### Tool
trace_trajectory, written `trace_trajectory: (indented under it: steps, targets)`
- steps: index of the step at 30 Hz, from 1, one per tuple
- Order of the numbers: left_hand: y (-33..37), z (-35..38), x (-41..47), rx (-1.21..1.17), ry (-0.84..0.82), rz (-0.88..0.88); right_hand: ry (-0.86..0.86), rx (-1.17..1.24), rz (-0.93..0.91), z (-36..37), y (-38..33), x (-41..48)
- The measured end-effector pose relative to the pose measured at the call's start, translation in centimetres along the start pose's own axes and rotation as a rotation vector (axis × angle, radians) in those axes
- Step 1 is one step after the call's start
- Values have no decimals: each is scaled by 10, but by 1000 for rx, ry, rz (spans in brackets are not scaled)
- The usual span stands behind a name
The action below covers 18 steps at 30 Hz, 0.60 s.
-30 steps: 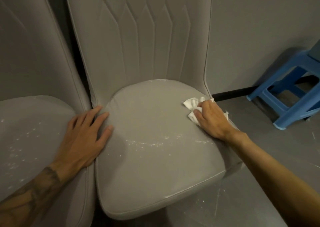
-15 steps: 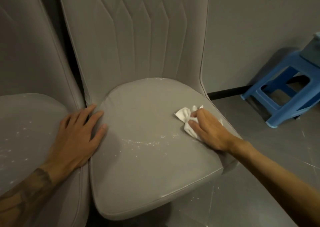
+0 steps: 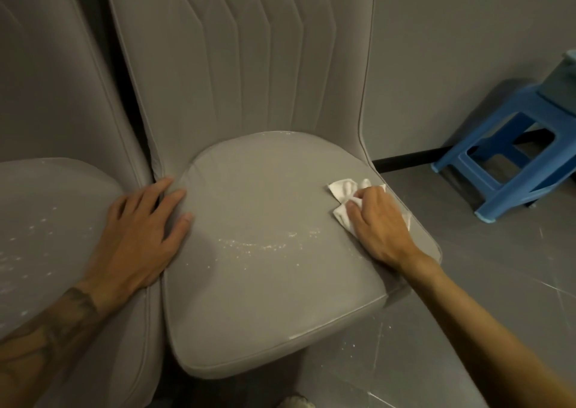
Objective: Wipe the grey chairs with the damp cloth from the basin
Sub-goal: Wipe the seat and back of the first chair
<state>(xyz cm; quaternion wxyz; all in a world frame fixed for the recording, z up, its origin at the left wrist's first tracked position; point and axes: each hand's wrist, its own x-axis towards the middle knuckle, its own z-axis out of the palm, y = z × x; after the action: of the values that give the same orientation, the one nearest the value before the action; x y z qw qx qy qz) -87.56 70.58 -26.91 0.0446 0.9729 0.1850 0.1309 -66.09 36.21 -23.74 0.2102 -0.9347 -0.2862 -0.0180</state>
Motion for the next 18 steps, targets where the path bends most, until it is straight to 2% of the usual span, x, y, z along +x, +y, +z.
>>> trace_trajectory:
  steps: [2, 6, 11, 13, 16, 18]
  targets:
    - [2, -3, 0, -8, -5, -2, 20, 29, -46, 15, -19, -19]
    - [7, -9, 0, -21, -10, -3, -64, 71, -201, 20, -31, -39]
    - [9, -12, -2, -27, -12, -9, 24, -31, -5, 13, -28, -8]
    - [8, -11, -2, -24, -11, -4, 6, -5, -73, 26, -49, -22]
    - [7, -10, -1, -22, -6, -2, -86, 39, -272, 33, -65, -44]
    - [6, -9, -1, -26, -4, -2, -118, 20, -285, 27, -56, -30]
